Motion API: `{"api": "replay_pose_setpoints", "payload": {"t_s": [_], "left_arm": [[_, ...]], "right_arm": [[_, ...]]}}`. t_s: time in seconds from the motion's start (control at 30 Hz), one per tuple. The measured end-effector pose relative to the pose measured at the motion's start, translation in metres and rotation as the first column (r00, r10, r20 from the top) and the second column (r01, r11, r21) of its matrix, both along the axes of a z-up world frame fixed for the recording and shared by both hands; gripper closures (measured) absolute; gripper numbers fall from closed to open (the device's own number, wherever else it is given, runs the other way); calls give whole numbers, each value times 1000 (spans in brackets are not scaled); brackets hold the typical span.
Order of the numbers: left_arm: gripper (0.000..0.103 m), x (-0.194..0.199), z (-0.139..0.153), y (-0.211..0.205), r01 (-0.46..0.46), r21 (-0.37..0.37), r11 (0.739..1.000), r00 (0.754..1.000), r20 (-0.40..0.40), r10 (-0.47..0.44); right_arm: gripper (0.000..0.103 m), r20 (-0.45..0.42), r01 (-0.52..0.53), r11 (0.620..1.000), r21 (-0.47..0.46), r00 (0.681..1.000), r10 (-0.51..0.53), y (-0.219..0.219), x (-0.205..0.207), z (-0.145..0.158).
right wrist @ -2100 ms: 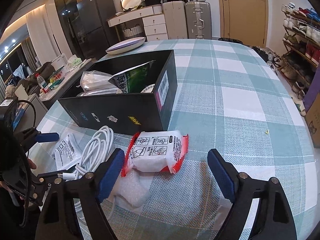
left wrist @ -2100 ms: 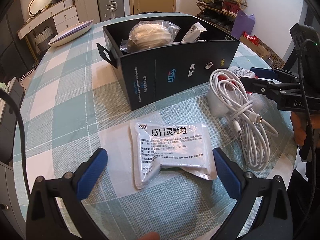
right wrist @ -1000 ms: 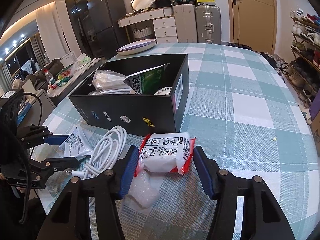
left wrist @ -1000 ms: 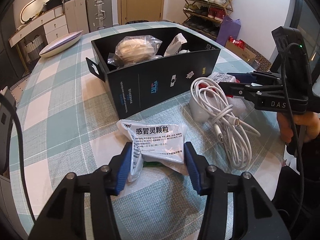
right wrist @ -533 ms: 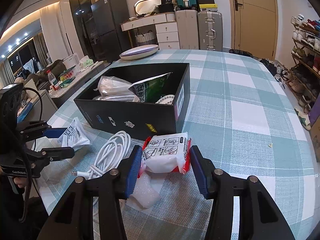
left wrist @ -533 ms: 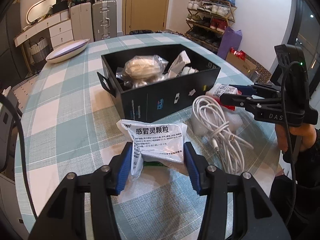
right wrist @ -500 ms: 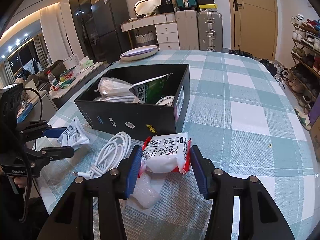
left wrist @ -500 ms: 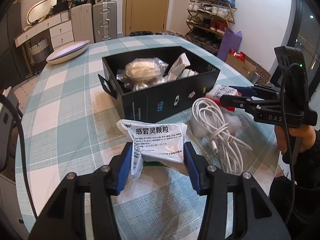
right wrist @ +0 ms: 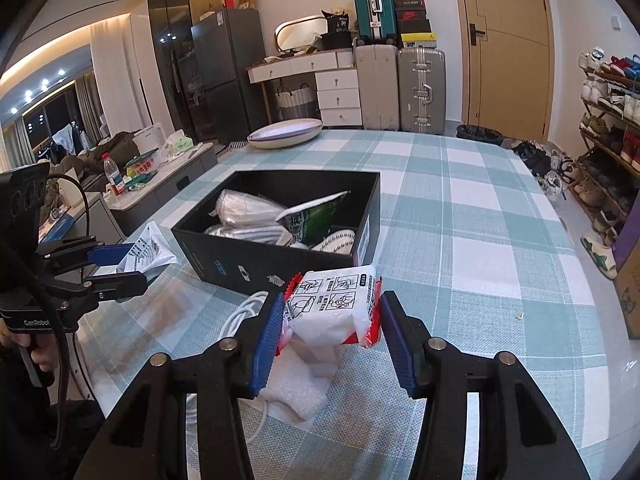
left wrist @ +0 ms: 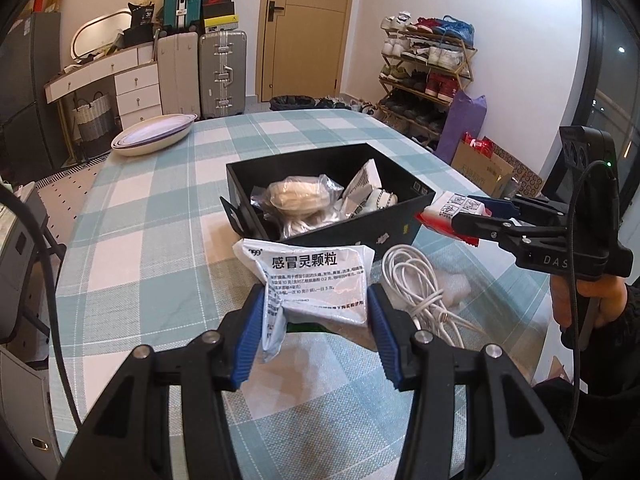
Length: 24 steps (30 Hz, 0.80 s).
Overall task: Organize soft objects
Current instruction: 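Lift and carry both packets over the black box with both grippers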
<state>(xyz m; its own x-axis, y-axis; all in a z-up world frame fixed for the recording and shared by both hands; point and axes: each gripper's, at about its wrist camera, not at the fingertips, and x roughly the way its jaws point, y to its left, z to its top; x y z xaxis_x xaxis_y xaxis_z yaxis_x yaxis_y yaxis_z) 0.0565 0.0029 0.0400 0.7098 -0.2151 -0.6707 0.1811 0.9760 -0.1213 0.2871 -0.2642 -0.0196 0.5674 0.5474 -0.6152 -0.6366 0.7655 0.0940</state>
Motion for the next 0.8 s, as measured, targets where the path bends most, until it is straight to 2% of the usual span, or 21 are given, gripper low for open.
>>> {"api": "replay_pose_setpoints", "payload": {"t_s": [0.8], "left_arm": [[53, 15, 23, 5, -60, -25, 998, 996, 68, 62]], "right_arm": [[53, 65, -7, 995, 101, 998, 1, -5, -10, 28]]}}
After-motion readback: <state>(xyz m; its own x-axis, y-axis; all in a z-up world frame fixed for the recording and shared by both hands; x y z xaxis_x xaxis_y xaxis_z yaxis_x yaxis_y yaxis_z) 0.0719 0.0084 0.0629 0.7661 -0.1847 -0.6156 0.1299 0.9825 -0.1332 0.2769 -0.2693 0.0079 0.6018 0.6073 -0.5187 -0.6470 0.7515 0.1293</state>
